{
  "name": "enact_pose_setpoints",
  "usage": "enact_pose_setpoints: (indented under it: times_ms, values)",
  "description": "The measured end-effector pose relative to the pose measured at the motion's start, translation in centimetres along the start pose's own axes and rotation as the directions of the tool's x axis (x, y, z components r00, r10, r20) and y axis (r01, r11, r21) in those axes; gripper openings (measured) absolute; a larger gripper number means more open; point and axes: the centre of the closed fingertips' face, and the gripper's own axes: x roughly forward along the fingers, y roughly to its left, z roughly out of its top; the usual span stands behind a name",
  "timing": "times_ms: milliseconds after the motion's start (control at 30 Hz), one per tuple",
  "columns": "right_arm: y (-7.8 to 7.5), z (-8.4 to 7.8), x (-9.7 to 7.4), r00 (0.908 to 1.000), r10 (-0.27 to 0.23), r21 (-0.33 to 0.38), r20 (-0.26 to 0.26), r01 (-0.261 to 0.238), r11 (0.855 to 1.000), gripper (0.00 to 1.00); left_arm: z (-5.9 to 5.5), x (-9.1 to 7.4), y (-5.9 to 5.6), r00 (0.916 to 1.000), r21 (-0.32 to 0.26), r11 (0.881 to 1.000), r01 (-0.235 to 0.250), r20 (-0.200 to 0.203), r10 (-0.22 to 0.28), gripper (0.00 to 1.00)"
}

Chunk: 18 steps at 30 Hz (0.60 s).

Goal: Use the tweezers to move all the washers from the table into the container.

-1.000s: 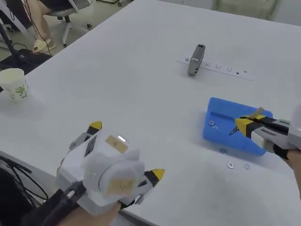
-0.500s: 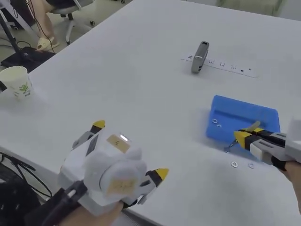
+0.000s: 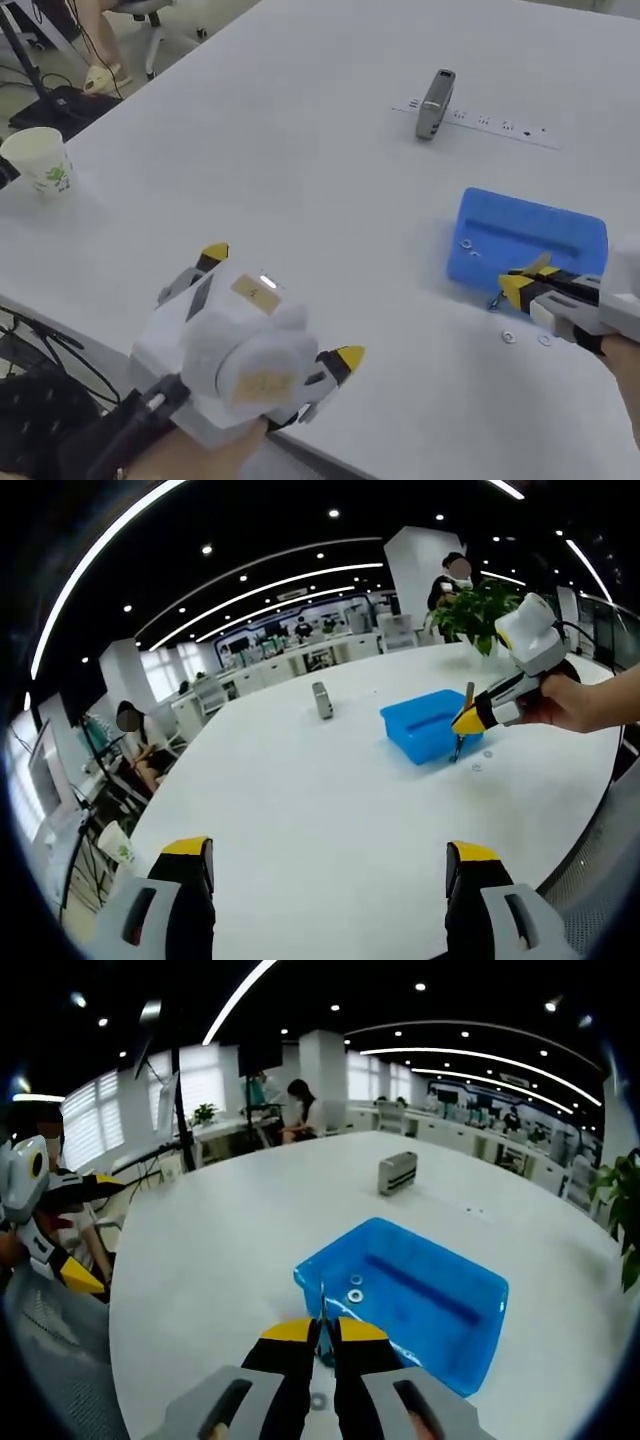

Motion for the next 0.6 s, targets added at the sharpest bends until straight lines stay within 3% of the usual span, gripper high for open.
enact_pose_setpoints:
  times_ms: [600]
  values:
    - [0.09, -0.13, 0.14, 0.9999, 0.012, -0.017, -0.007, -0.012, 1.0, 0.02, 0.07, 0.0, 0.0, 1.0, 0.017, 1.0, -0.004, 0.001, 0.004, 0.99]
